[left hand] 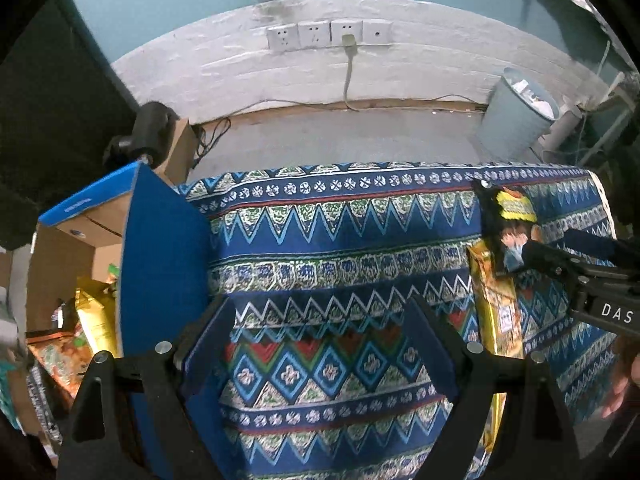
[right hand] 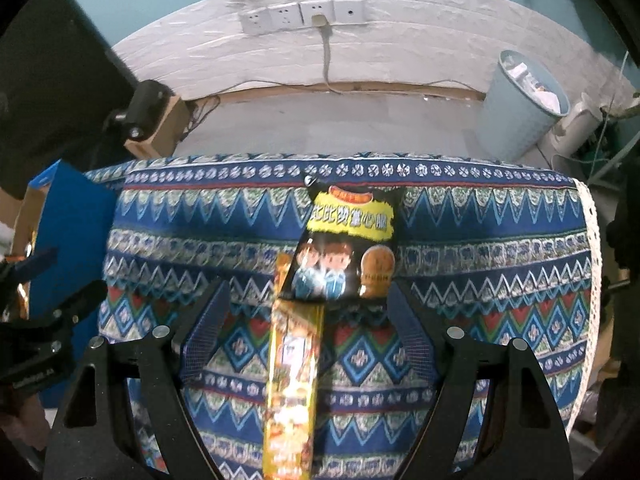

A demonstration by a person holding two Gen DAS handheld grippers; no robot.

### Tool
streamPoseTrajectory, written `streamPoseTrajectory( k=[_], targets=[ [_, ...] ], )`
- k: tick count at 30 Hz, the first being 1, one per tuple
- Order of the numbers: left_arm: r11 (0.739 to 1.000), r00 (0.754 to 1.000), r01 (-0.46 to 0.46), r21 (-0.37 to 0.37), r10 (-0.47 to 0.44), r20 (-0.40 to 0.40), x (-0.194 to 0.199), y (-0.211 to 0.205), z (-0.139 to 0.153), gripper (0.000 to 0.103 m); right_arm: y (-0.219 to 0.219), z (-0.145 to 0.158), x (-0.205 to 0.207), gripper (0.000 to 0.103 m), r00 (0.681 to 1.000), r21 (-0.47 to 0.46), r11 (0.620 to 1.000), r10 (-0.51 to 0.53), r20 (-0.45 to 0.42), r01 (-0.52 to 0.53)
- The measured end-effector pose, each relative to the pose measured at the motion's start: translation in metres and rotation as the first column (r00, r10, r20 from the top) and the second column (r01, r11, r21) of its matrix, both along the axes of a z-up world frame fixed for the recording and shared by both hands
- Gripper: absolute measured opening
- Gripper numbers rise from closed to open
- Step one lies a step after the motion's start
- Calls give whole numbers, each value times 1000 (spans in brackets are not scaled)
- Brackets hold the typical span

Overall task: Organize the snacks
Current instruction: 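Grasp the yellow snack stick with the left tool while the right tool grasps the black-yellow chip bag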

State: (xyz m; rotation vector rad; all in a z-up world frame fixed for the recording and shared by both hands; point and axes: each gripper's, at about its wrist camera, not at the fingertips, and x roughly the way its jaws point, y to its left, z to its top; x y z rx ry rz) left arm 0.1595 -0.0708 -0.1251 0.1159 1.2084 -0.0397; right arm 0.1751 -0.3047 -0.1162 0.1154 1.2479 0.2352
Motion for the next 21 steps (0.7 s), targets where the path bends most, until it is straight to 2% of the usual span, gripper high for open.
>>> streamPoseTrajectory(
  k=[11,21],
  targets=[
    [998,996,-58,-36,55,-72,31,5,-34,88,-10,-38,31,79,996,8,999,-49,-69,50],
    [998,995,-58,-29,55,-87,31,6,-43,88,-9,-61,39,79,994,-7,998,-59,-89,58]
  ],
)
